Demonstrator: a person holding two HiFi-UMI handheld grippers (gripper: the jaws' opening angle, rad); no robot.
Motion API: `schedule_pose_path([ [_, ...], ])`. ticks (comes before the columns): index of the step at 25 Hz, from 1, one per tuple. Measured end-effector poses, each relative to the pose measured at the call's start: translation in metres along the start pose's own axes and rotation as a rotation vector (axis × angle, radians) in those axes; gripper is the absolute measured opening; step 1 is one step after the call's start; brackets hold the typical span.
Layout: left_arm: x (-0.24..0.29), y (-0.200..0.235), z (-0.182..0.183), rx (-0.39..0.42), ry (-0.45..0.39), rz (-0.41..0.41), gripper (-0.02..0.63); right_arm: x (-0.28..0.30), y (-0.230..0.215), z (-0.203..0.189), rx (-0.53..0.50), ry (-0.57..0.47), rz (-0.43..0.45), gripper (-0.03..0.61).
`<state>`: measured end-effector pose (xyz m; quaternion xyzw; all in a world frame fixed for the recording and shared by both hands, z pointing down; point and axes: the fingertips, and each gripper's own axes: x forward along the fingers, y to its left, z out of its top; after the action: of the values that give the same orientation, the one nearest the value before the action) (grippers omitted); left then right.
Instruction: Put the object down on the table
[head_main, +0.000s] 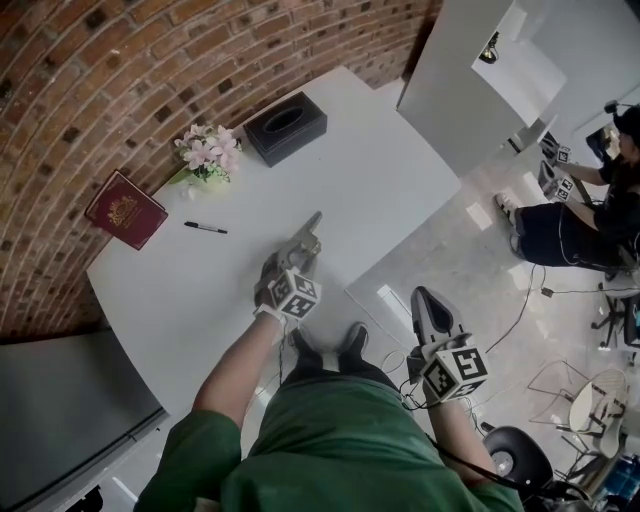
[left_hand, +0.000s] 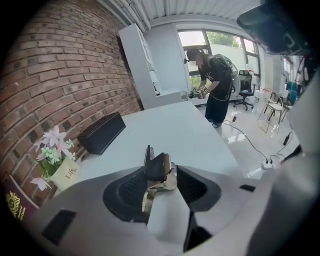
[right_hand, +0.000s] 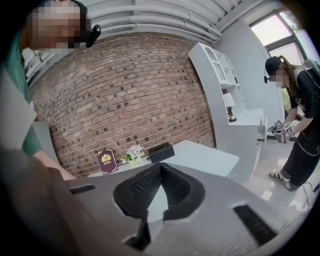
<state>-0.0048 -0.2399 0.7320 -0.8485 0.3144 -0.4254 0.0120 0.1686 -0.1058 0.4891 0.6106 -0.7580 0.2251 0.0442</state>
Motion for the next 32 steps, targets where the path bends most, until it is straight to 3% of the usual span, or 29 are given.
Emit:
schedule_pose_path([
  [18,-0.108,0.034,0.059,-0.257,-0.244,0.076,0.161,0.0,0.014,0.02,-0.035,-0.047,0.074,0.003],
  [25,-0.172,0.049,0.095,-0.342,-0.407,0.134,0.095,0.003,0.028,0.029,-0.046,-0.063,0.119,0.003],
  [32,-0.232,0.057,0.115,-0.375,-0.521,0.183,0.06,0.003,0.04,0.041,-0.057,-0.1,0.15,0.003],
])
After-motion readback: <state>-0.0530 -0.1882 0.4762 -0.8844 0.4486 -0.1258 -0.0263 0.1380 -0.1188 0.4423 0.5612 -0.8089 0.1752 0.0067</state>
